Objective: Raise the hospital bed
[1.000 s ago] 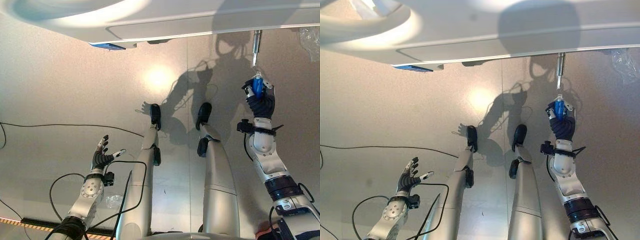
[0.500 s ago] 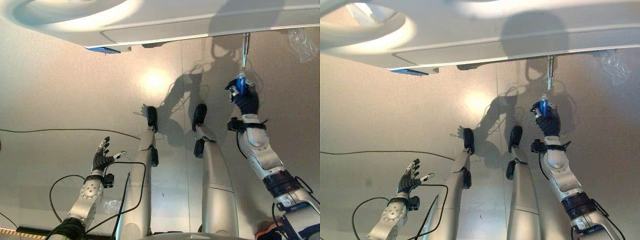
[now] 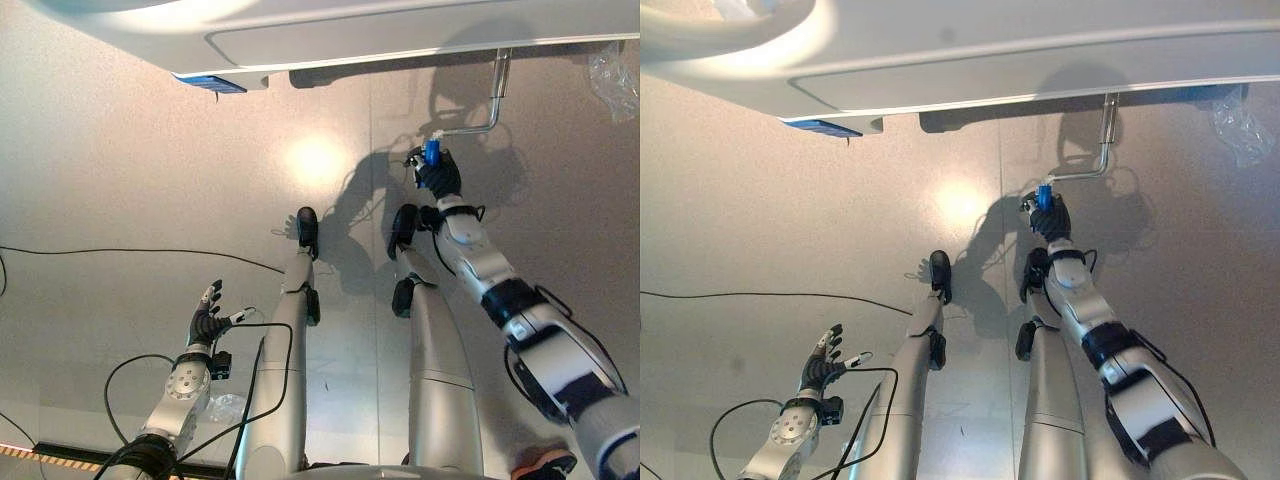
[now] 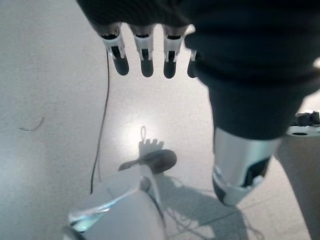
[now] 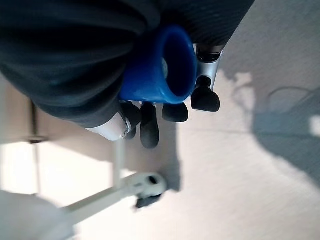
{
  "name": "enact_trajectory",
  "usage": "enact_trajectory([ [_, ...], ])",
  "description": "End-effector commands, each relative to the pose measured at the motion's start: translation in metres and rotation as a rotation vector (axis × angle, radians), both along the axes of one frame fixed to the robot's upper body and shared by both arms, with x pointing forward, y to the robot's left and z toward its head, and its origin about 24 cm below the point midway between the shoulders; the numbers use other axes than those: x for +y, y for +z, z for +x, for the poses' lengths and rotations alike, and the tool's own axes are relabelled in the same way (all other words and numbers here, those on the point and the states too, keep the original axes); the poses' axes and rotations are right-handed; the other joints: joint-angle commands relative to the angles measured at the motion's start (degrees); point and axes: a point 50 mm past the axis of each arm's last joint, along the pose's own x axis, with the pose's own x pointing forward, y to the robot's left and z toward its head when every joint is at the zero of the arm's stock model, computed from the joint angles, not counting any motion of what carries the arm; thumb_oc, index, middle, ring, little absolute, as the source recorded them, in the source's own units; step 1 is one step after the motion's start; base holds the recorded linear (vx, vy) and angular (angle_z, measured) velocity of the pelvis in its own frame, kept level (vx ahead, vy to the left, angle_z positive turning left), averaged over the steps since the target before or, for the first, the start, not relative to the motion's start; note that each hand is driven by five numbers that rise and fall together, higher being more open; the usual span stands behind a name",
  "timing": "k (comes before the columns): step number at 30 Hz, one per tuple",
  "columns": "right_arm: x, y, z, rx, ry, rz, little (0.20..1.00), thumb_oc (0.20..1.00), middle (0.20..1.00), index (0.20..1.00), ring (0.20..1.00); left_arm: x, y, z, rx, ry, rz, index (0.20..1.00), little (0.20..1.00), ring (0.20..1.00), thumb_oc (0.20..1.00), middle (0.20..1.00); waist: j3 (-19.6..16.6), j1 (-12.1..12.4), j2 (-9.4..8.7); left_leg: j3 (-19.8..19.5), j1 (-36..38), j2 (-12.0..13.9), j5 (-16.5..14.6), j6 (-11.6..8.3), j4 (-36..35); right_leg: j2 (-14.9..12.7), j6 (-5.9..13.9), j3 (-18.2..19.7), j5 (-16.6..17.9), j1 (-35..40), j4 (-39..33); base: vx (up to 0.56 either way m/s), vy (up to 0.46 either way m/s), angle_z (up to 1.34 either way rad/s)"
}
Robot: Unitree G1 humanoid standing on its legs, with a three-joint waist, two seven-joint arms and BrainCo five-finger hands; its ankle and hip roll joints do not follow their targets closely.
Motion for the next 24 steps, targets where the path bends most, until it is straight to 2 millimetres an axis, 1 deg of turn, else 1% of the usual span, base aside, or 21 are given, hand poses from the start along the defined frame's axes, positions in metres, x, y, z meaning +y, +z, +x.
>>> enact_trajectory([
  [1,0.053,0.039,0.015,-0.084,0.189,-0.231,0.200,0.200,0.200,0.200,0.200,-0.008,0.001,0.000,-0.024,-0.031,-0.032,1.000,1.000,1.000,1.000,1.000,-1.13,2.41,5.64,-2.93,-2.78,-3.30,-0.35,1.03,0.17,-1.38,7.04,-0.55,1.92,-0.25,-0.57,0.03,0.033,0.03],
  [2,0.049,0.040,0.019,-0.060,0.158,-0.212,0.200,0.200,0.200,0.200,0.200,-0.009,0.002,0.001,-0.030,-0.035,-0.036,1.000,1.000,1.000,1.000,1.000,-1.13,2.73,5.82,-2.96,-3.10,-3.37,-0.47,1.05,0.40,-1.42,7.03,-0.56,1.74,-0.47,-0.42,-0.03,0.028,0.04],
  [3,0.038,0.043,0.027,-0.018,0.097,-0.206,0.200,0.200,0.200,0.200,0.200,-0.010,0.008,0.008,-0.055,-0.040,-0.039,1.000,1.000,1.000,1.000,1.000,-1.13,3.19,6.15,-2.99,-4.88,-3.47,1.18,1.30,0.45,-1.44,6.47,-0.99,3.43,-1.82,-1.11,0.01,-0.011,0.04],
  [4,0.023,0.040,0.031,0.037,0.027,-0.202,0.200,0.200,0.200,0.200,0.200,-0.011,0.009,0.008,-0.058,-0.046,-0.041,1.000,1.000,1.000,1.000,1.000,-1.13,3.65,6.51,-3.22,-3.74,-3.69,-0.71,1.09,0.90,-1.57,7.04,-0.69,1.32,-0.79,-0.17,-0.05,-0.003,0.03],
  [5,0.023,0.044,0.032,0.027,0.028,-0.202,0.200,0.200,0.200,0.200,0.200,-0.011,0.011,0.011,-0.068,-0.045,-0.041,1.000,1.000,1.000,1.000,1.000,-1.13,3.67,6.57,-3.11,-5.23,-3.65,1.04,1.32,0.73,-1.59,6.49,-1.16,3.15,-1.92,-0.91,0.01,-0.011,0.09],
  [6,-0.002,0.044,0.036,0.094,-0.088,-0.131,0.200,0.200,0.200,0.200,0.200,-0.015,0.016,0.015,-0.088,-0.053,-0.050,1.000,1.000,1.000,1.000,1.000,-1.13,4.41,7.24,-3.11,-5.72,-3.85,0.79,1.40,1.13,-1.67,6.39,-1.13,2.76,-2.42,-0.34,-0.04,0.012,0.14],
  [7,-0.020,0.047,0.036,0.112,-0.157,-0.089,0.200,0.200,0.200,0.200,0.200,-0.017,0.018,0.016,-0.096,-0.060,-0.053,1.000,1.000,1.000,1.000,1.000,-1.13,4.77,7.68,-3.08,-5.84,-3.97,0.55,1.46,1.29,-1.85,6.42,-1.12,2.50,-2.60,-0.01,0.02,0.006,0.13],
  [8,-0.021,0.047,0.036,0.112,-0.158,-0.089,0.200,0.200,0.200,0.200,0.200,-0.017,0.018,0.016,-0.096,-0.060,-0.052,1.000,1.000,1.000,1.000,1.000,-1.13,4.81,7.70,-3.09,-5.88,-3.96,0.52,1.46,1.32,-1.85,6.42,-1.12,2.48,-2.63,0.01,0.02,0.010,0.08],
  [9,-0.053,0.047,0.032,0.135,-0.263,0.028,0.200,0.200,0.200,0.200,0.200,-0.021,0.021,0.017,-0.110,-0.068,-0.066,1.000,1.000,1.000,1.000,1.000,-1.13,5.42,8.62,-3.06,-6.30,-4.23,0.22,1.62,1.69,-2.06,6.52,-1.00,2.00,-3.26,0.81,0.00,0.000,0.00],
  [11,-0.095,0.049,0.023,0.144,-0.403,0.107,0.200,0.200,0.200,0.200,0.200,-0.023,0.025,0.018,-0.125,-0.079,-0.066,1.000,1.000,1.000,1.000,1.000,-1.13,5.71,9.38,-2.97,-6.68,-4.48,-0.08,1.62,2.05,-2.24,6.57,-0.85,1.51,-3.81,1.44,0.03,0.017,0.05],
  [13,-0.102,0.048,0.020,0.144,-0.417,0.124,0.200,0.200,0.200,0.200,0.200,-0.024,0.026,0.018,-0.129,-0.083,-0.071,1.000,1.000,1.000,1.000,1.000,-1.13,5.82,9.53,-2.86,-6.83,-4.49,-0.21,1.69,2.21,-2.27,6.56,-0.76,1.34,-4.15,1.78,0.02,0.011,0.11],
  [14,-0.126,0.047,0.011,0.145,-0.492,0.168,0.200,0.200,0.200,0.200,0.200,-0.023,0.023,0.015,-0.117,-0.083,-0.069,1.000,1.000,1.000,1.000,1.000,-1.13,5.58,9.57,-2.60,-7.21,-4.47,-0.36,1.75,2.49,-2.24,6.53,-0.63,1.22,-4.57,2.02,0.01,0.011,0.08],
  [15,-0.127,0.047,0.011,0.144,-0.493,0.168,0.200,0.200,0.200,0.200,0.200,-0.024,0.024,0.016,-0.117,-0.085,-0.069,1.000,1.000,1.000,1.000,1.000,-1.13,5.68,9.57,-2.55,-7.24,-4.46,-0.41,1.75,2.56,-2.24,6.53,-0.57,1.19,-4.63,2.09,0.00,0.000,0.00],
  [16,-0.150,0.045,0.001,0.164,-0.560,0.171,0.200,0.200,0.200,0.200,0.200,-0.025,0.020,0.012,-0.100,-0.091,-0.077,1.000,1.000,1.000,1.000,1.000,-1.13,5.41,9.57,-2.26,-7.56,-4.51,-0.60,1.86,2.83,-2.24,6.47,-0.18,1.17,-5.10,2.22,0.00,0.000,0.00],
  [17,-0.150,0.045,0.001,0.164,-0.561,0.171,0.200,0.200,0.200,0.200,0.200,-0.025,0.020,0.012,-0.100,-0.091,-0.078,1.000,1.000,1.000,1.000,1.000,-1.13,5.45,9.58,-2.23,-7.56,-4.50,-0.61,1.87,2.84,-2.24,6.47,-0.16,1.16,-5.12,2.24,0.00,0.000,0.00],
  [18,-0.169,0.045,-0.008,0.178,-0.628,0.173,0.200,0.200,0.200,0.200,0.200,-0.024,0.019,0.011,-0.092,-0.094,-0.078,1.000,1.000,1.000,1.000,1.000,-1.13,4.99,9.54,-1.97,-7.78,-4.47,-0.77,1.88,3.08,-2.08,6.41,0.28,1.18,-5.50,2.37,0.00,0.000,0.00],
  [19,-0.179,0.044,-0.014,0.183,-0.663,0.191,0.200,0.200,0.200,0.200,0.200,-0.024,0.018,0.010,-0.088,-0.092,-0.082,1.000,1.000,1.000,1.000,1.000,-1.13,4.62,9.47,-1.84,-7.90,-4.40,-0.82,1.89,3.08,-2.01,6.39,0.40,1.18,-5.70,2.48,0.00,0.000,0.00],
  [20,-0.188,0.042,-0.020,0.189,-0.695,0.203,0.200,0.200,0.200,0.200,0.200,-0.024,0.018,0.009,-0.083,-0.091,-0.085,1.000,1.000,1.000,1.000,1.000,-1.13,4.42,9.43,-1.69,-7.92,-4.40,-0.90,1.91,3.05,-1.92,6.36,0.56,1.19,-5.82,2.42,0.00,0.000,0.00],
  [21,-0.189,0.042,-0.020,0.189,-0.695,0.203,0.200,0.200,0.200,0.200,0.200,-0.024,0.018,0.010,-0.083,-0.092,-0.085,1.000,1.000,1.000,1.000,1.000,-1.13,4.47,9.43,-1.66,-7.90,-4.39,-0.90,1.91,3.04,-1.91,6.36,0.58,1.19,-5.82,2.42,0.00,0.000,0.00],
  [23,-0.220,0.040,-0.043,0.163,-0.832,0.306,0.200,0.200,0.200,0.200,0.200,-0.024,0.019,0.009,-0.085,-0.084,-0.092,1.000,1.000,1.000,1.000,1.000,-1.13,3.66,9.36,-1.45,-8.01,-4.28,-1.11,1.86,3.08,-1.76,6.39,0.92,1.16,-6.00,2.25,0.00,0.000,0.00],
  [24,-0.226,0.039,-0.048,0.158,-0.858,0.321,0.200,0.200,0.200,0.200,0.200,-0.024,0.019,0.008,-0.086,-0.083,-0.093,1.000,1.000,1.000,1.000,1.000,-1.13,3.47,9.28,-1.34,-7.94,-4.21,-1.16,1.86,3.02,-1.67,6.42,1.01,1.19,-5.98,2.08,0.00,0.000,0.00],
])
